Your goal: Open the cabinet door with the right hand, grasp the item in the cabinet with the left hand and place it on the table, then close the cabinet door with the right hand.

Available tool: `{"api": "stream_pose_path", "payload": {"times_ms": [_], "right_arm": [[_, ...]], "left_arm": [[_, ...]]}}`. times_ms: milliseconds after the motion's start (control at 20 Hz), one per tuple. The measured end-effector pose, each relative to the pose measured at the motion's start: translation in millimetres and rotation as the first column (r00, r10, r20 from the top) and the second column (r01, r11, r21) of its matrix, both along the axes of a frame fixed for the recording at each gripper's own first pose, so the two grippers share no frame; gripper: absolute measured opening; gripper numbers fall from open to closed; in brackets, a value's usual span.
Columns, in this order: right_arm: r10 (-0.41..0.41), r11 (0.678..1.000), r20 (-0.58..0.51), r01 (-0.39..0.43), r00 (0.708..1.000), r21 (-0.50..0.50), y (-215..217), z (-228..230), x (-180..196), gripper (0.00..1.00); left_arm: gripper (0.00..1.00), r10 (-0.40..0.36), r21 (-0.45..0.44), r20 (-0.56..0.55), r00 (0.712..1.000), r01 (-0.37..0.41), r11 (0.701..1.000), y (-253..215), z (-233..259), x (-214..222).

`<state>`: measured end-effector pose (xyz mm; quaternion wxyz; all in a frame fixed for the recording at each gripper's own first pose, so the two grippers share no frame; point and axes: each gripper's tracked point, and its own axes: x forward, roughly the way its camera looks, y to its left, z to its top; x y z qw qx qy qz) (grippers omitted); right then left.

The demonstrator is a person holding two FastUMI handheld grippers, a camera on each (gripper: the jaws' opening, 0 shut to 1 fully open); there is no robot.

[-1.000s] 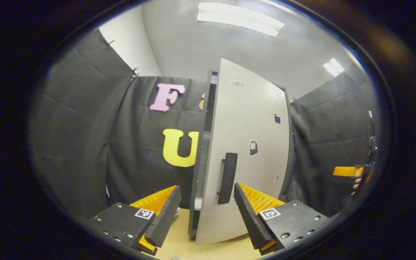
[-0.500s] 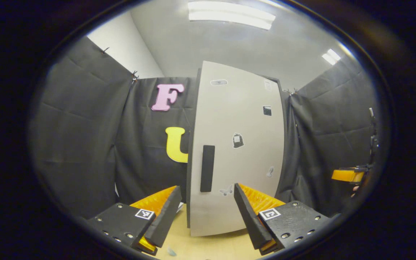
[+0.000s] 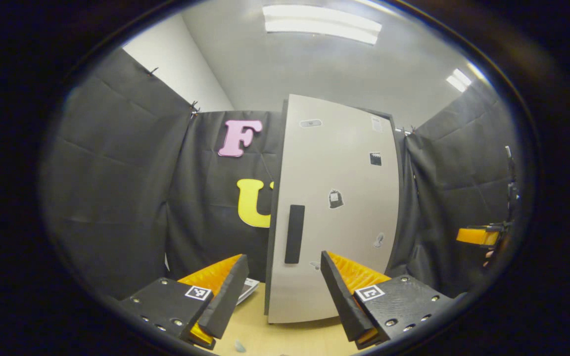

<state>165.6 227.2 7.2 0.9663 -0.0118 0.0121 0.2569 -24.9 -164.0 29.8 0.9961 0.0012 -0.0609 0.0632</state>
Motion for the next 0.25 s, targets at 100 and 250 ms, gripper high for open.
{"api": "stream_pose_path", "payload": {"times_ms": [100, 250], "right_arm": [[-0.012, 1.0, -0.006, 0.012, 1.0, 0.005, 9, -1, 0, 0.97], [-0.028, 1.0, 0.018, 0.027, 0.999, 0.009, 20, 2, -3, 0.98]], "left_arm": [[0.87, -0.008, 0.021, 0.002, 1.0, 0.008, 1.0, -3, -1, 0], [0.88, -0.073, -0.052, 0.008, 0.997, 0.074, 0.996, -8, -9, 5]]}}
